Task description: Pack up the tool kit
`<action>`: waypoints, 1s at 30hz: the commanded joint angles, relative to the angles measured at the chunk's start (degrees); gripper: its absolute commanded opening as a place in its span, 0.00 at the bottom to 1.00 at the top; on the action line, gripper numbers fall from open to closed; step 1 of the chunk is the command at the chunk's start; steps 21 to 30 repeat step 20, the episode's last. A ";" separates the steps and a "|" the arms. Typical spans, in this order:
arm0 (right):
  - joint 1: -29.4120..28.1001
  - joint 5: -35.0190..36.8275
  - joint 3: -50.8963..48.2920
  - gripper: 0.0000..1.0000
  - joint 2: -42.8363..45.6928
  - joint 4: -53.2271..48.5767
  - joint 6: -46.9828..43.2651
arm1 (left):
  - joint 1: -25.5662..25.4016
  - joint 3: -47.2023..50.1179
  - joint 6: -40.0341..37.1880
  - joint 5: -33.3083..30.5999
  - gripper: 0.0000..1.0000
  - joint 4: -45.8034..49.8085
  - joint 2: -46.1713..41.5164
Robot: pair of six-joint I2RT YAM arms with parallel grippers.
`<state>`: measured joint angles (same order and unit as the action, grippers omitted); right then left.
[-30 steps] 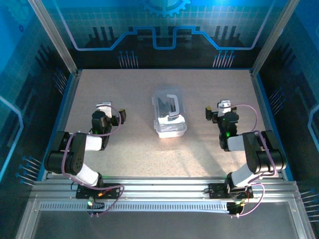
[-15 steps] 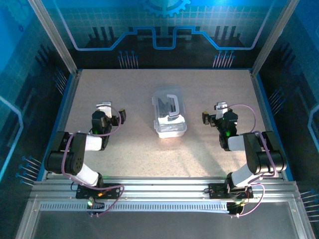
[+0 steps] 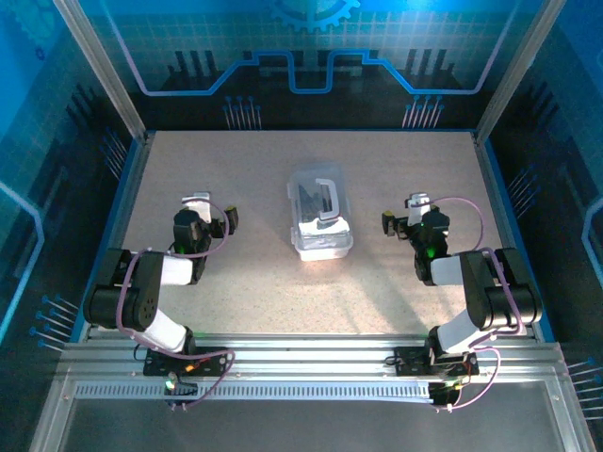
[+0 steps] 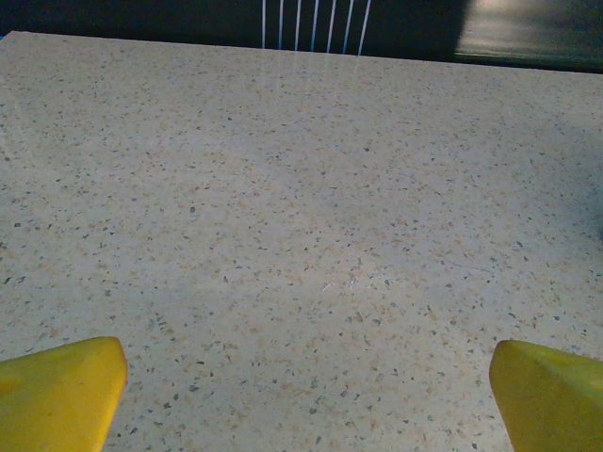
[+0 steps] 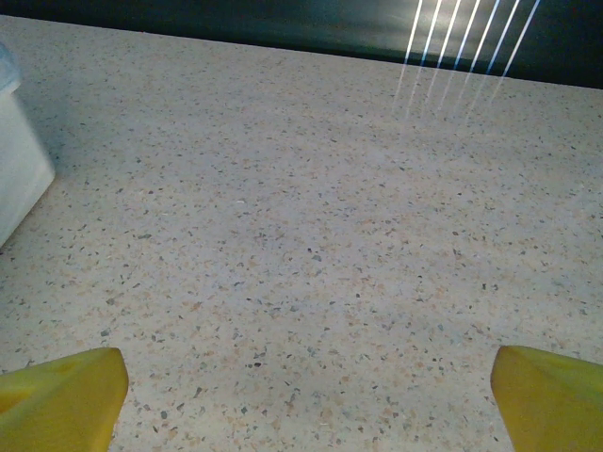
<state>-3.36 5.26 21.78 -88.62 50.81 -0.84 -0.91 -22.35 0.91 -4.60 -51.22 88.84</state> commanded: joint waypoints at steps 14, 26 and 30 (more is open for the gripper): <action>-0.49 -0.91 1.15 1.00 0.38 -0.02 0.23 | 0.56 -0.43 -1.08 1.26 0.99 0.67 -0.30; -0.47 -0.97 1.16 1.00 0.38 -0.04 0.31 | 0.56 -0.15 -1.28 1.23 0.99 0.16 -0.31; -0.47 -0.97 1.16 1.00 0.38 -0.04 0.31 | 0.56 -0.15 -1.28 1.23 0.99 0.16 -0.31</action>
